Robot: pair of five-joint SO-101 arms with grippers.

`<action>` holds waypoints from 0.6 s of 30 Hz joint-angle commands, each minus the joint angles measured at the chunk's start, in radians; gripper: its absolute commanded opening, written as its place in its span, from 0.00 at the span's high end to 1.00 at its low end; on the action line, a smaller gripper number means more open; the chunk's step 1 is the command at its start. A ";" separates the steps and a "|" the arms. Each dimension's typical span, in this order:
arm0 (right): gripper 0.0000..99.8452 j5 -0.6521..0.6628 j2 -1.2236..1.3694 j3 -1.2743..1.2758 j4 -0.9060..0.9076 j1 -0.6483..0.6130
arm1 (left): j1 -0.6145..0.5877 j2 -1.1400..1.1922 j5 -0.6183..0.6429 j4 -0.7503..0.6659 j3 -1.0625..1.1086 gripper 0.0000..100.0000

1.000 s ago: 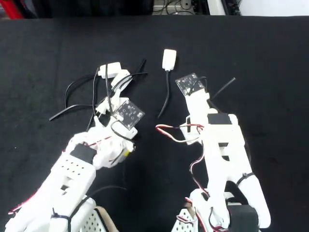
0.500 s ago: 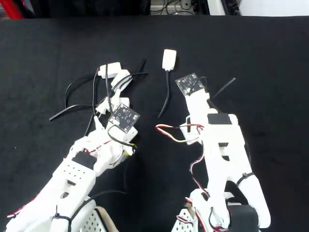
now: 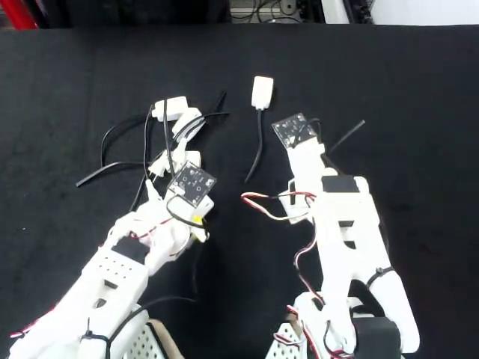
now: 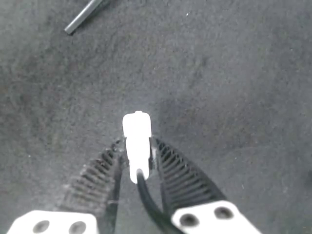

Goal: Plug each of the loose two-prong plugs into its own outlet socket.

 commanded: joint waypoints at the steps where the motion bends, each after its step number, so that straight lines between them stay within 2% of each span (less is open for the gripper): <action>1: 0.99 0.008 0.005 -0.045 -0.020 0.015 | 0.002 0.000 -0.008 -0.084 0.019 0.93; 3: 0.99 0.009 0.001 -0.036 -0.026 0.014 | 0.010 -0.006 -0.029 -0.087 0.024 0.97; 6: 0.99 0.008 0.001 -0.021 -0.051 0.014 | 0.012 -0.009 -0.101 -0.094 0.038 0.97; 12: 0.99 0.008 0.001 -0.022 -0.049 0.014 | 0.012 -0.011 -0.104 -0.083 0.038 0.97; 18: 0.99 0.008 0.001 -0.021 -0.049 0.014 | 0.012 -0.002 -0.101 0.112 -0.058 0.97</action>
